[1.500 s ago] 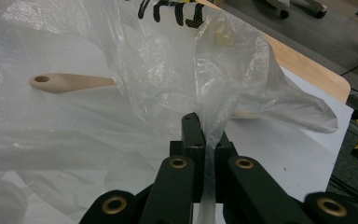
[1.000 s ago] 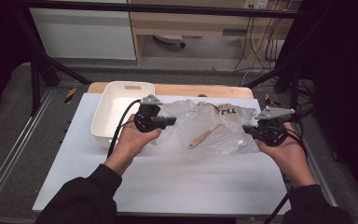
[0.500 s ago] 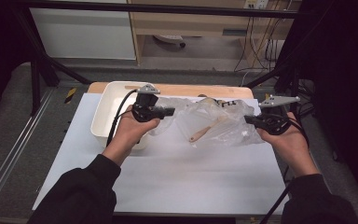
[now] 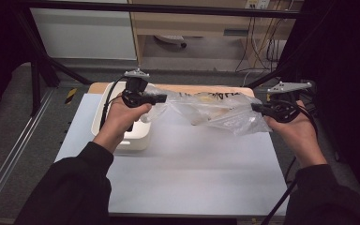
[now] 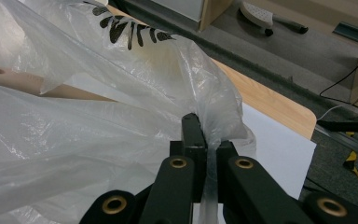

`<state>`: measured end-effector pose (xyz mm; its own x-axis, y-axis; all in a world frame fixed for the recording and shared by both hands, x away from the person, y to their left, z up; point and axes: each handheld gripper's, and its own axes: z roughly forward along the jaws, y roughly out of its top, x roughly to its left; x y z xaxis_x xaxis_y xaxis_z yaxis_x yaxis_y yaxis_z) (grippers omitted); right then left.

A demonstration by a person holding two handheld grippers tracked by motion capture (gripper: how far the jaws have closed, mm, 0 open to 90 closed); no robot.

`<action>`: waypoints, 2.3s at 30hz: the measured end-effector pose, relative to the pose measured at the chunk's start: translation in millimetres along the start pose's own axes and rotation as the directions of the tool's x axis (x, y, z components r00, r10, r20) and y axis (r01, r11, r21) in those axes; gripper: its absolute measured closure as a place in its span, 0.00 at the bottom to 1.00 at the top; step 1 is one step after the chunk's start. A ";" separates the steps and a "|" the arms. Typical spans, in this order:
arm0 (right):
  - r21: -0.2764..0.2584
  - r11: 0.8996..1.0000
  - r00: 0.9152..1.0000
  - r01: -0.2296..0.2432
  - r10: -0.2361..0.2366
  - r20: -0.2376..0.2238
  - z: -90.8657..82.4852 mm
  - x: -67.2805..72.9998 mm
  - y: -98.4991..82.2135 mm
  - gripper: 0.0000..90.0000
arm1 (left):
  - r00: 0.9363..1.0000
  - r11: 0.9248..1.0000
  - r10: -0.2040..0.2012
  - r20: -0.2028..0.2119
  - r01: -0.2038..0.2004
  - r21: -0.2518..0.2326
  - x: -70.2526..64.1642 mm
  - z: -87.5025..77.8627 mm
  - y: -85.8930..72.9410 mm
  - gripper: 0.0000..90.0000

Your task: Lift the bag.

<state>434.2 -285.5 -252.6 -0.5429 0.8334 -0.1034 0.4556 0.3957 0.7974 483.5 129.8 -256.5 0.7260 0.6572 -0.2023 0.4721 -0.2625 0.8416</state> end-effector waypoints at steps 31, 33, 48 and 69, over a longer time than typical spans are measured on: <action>-0.035 0.998 0.998 -0.047 0.048 0.038 13.1 -28.1 66.1 1.00 | 0.997 0.996 0.000 -0.080 -0.007 -0.087 22.6 -0.5 56.0 1.00; -0.038 0.998 0.998 -0.045 0.047 0.047 13.8 -29.2 69.5 1.00 | 0.996 0.996 0.005 -0.087 -0.012 -0.090 24.7 2.5 58.7 1.00; -0.032 0.999 0.998 -0.040 0.042 0.043 34.0 -17.9 70.9 1.00 | 0.990 0.995 0.023 -0.138 -0.036 -0.095 50.6 9.2 49.4 1.00; 0.015 1.000 0.999 0.004 -0.003 -0.048 32.3 18.0 11.6 1.00 | 0.999 1.000 0.023 -0.044 -0.023 0.008 14.4 -17.4 -39.3 1.00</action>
<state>452.5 -253.4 -264.4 -0.5778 0.8125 -0.0772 0.4640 0.4048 0.7880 466.7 161.8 -283.8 0.7140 0.6814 -0.1606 0.4596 -0.2832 0.8417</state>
